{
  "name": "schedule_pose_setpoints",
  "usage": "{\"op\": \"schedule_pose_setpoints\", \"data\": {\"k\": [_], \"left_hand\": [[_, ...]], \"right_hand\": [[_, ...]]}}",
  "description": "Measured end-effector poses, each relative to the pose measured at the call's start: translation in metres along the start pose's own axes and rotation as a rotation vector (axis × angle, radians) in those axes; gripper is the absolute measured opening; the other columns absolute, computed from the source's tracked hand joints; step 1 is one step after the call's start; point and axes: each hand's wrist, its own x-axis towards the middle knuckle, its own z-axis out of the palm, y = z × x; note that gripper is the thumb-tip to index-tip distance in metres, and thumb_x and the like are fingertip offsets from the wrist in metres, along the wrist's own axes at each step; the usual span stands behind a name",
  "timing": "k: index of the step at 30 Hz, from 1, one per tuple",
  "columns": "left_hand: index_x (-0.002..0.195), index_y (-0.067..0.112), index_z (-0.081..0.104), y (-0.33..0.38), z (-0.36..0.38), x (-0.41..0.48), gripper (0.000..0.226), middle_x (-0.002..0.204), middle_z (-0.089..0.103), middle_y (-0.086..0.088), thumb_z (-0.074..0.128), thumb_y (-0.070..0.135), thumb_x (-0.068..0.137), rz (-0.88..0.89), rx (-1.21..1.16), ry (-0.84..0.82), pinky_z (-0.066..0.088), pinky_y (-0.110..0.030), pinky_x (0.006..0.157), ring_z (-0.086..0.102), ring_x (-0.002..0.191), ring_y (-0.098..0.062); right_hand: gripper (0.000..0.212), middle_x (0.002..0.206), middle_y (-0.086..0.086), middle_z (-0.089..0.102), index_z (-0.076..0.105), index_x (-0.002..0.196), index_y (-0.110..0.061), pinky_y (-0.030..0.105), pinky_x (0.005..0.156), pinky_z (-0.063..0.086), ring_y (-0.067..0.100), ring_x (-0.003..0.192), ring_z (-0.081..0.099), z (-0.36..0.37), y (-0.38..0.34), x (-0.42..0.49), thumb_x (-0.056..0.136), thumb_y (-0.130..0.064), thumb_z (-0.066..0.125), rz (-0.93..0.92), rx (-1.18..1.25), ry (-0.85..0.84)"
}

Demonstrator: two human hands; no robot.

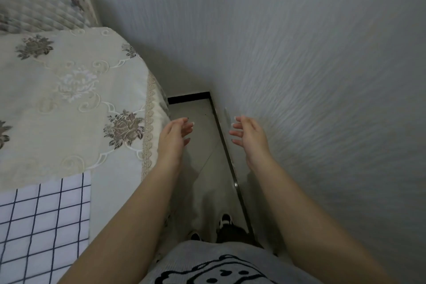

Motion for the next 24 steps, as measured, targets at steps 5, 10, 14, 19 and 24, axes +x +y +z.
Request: {"op": "schedule_pose_setpoints", "data": {"k": [5,10,14,19,24], "left_hand": [[0.093,0.021,0.066,0.009,0.008,0.045,0.018,0.097,0.074,-0.003,0.049,0.023,0.092,-0.002,-0.011,0.045,0.048,-0.032,0.080,0.067,0.101,-0.020],[0.100,0.018,0.067,0.032,0.022,0.098,0.020,0.101,0.073,-0.002,0.049,0.024,0.093,0.017,-0.013,0.122,0.047,-0.030,0.080,0.066,0.102,-0.019],[0.097,0.015,0.066,0.062,0.032,0.135,0.019,0.099,0.072,-0.006,0.049,0.021,0.095,0.066,-0.065,0.238,0.048,-0.035,0.086,0.065,0.101,-0.022],[0.103,0.008,0.067,0.088,0.017,0.167,0.023,0.099,0.071,-0.010,0.047,0.019,0.097,0.084,-0.126,0.366,0.052,-0.033,0.085,0.065,0.101,-0.024],[0.106,0.010,0.067,0.106,-0.012,0.191,0.025,0.102,0.072,-0.009,0.047,0.021,0.097,0.116,-0.167,0.508,0.052,-0.037,0.090,0.066,0.102,-0.020]], "right_hand": [[0.018,0.091,-0.001,0.061,0.059,0.099,-0.018,0.034,0.077,0.052,0.012,0.080,0.062,0.019,-0.009,0.049,0.099,-0.027,0.043,0.018,-0.036,-0.034],[0.018,0.089,0.000,0.061,0.059,0.090,-0.022,0.028,0.066,0.047,0.012,0.074,0.061,0.051,-0.032,0.119,0.099,-0.027,0.043,0.017,-0.039,-0.095],[0.019,0.087,-0.002,0.061,0.059,0.098,-0.017,0.024,0.061,0.045,0.011,0.073,0.060,0.097,-0.054,0.173,0.100,-0.028,0.043,0.021,-0.046,-0.200],[0.018,0.089,-0.002,0.063,0.060,0.091,-0.023,0.025,0.061,0.048,0.012,0.073,0.062,0.157,-0.070,0.203,0.099,-0.028,0.045,0.026,-0.096,-0.355],[0.020,0.088,-0.002,0.062,0.060,0.099,-0.016,0.027,0.065,0.047,0.011,0.072,0.061,0.209,-0.093,0.223,0.100,-0.026,0.043,0.016,-0.147,-0.504]]}}
